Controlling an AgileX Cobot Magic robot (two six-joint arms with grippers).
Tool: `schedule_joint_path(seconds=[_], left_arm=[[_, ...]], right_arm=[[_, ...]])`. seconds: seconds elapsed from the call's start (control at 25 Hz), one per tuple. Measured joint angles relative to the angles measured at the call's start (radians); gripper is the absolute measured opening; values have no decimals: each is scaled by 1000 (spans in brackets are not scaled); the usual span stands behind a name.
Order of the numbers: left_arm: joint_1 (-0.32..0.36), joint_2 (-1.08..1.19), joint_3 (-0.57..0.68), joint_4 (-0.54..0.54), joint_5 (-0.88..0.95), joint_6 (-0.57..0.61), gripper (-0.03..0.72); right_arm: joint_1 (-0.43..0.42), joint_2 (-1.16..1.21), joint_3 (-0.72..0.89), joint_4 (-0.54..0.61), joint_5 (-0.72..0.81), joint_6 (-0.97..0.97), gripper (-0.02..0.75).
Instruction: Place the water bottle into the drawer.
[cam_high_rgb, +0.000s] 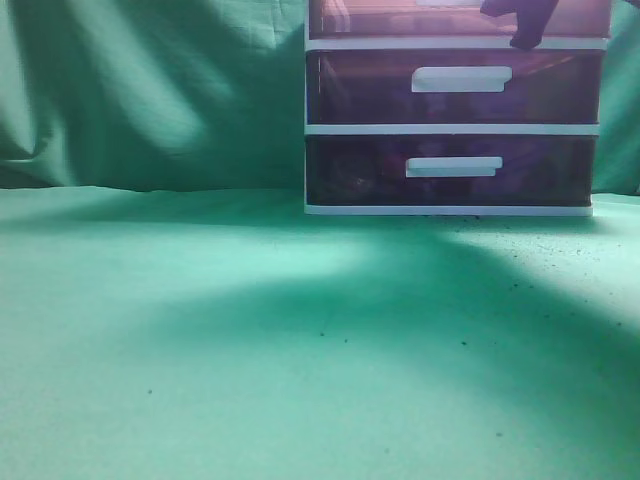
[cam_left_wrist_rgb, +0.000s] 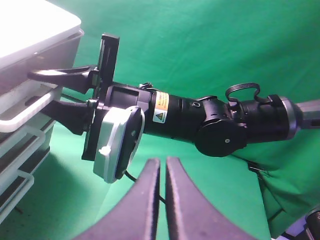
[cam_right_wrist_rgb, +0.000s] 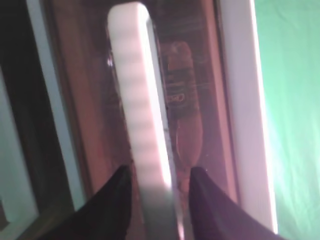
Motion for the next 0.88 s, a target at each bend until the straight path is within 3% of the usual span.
schedule_joint_path(seconds=[0.08,0.12,0.36,0.68,0.88], left_arm=[[0,0,0,0,0,0,0],[0,0,0,0,0,0,0],[-2,0,0,0,0,0,0],[-2,0,0,0,0,0,0],[-2,0,0,0,0,0,0]], right_arm=[[0,0,0,0,24,3,227],[2,0,0,0,37,2,268],[21,-2,25,10,5,3,253],[57,-2,39,33,25,5,566],[70,-51,51,62,46,7,566]])
